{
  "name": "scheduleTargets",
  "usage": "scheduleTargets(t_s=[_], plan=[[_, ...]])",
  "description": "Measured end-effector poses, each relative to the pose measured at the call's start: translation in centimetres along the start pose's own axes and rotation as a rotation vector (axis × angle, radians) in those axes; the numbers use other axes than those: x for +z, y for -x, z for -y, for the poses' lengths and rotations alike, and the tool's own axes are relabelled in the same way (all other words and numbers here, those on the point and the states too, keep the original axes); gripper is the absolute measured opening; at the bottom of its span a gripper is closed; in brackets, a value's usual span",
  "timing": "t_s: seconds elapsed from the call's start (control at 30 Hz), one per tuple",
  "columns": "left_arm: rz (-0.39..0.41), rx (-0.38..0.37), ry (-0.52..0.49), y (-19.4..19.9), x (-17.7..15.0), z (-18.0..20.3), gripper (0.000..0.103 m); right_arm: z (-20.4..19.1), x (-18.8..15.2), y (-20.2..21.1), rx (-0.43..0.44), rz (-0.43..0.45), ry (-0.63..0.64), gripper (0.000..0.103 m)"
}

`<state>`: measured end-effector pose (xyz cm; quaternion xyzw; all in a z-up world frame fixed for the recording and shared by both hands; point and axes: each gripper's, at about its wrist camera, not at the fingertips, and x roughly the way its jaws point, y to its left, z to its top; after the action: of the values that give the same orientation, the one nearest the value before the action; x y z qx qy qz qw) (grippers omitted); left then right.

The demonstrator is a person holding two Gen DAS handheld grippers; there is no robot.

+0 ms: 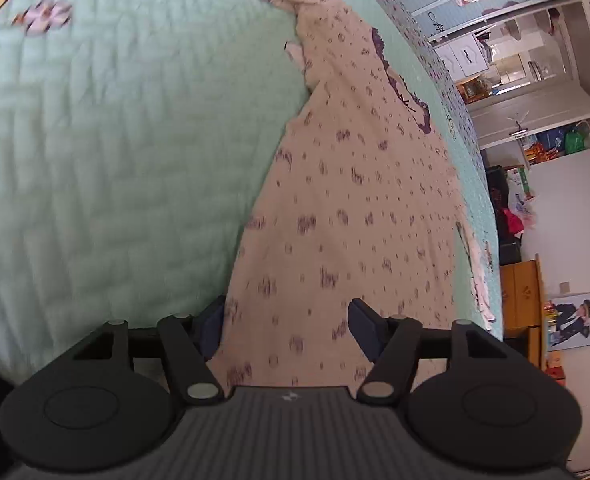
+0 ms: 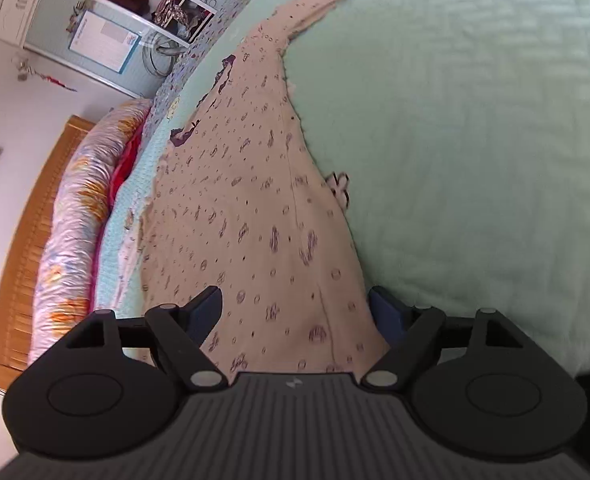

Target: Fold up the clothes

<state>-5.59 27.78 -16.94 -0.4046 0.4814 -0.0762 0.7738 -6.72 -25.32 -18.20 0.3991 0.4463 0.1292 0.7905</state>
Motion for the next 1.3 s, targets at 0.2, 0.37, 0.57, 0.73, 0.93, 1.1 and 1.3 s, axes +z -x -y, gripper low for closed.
scheduleTargets(t_s=[0.2, 0.37, 0.57, 0.73, 0.93, 1.1, 1.3], plan=[[-0.02, 0.025, 0.043, -0.2, -1.5, -0.8, 0.003, 0.1, -1.1, 0.6, -0.065, 0.021, 0.004, 0.009], [-0.007, 0.009, 0.054, 2.0, -3.7, -1.5, 0.001, 0.5, -2.1, 3.1, -0.111, 0.032, 0.0, 0.005], [0.023, -0.016, 0.087, 3.3, -4.1, -2.1, 0.029, -0.3, -2.8, 4.1, -0.037, 0.029, 0.002, 0.034], [0.016, -0.001, 0.04, 2.6, -3.7, -0.8, 0.066, -1.1, -3.0, 2.8, -0.086, 0.024, 0.022, 0.07], [0.026, 0.051, 0.002, 1.9, -3.2, -0.7, 0.001, -1.2, -2.8, 2.0, -0.139, 0.015, 0.045, 0.005], [0.131, -0.002, 0.005, 6.6, -2.8, -0.3, 0.001, -1.9, -1.6, 7.5, -0.115, 0.159, 0.089, 0.005], [0.064, 0.049, 0.009, 4.5, -2.9, -1.1, 0.002, -2.4, -1.3, 6.8, -0.156, 0.075, 0.117, 0.006]])
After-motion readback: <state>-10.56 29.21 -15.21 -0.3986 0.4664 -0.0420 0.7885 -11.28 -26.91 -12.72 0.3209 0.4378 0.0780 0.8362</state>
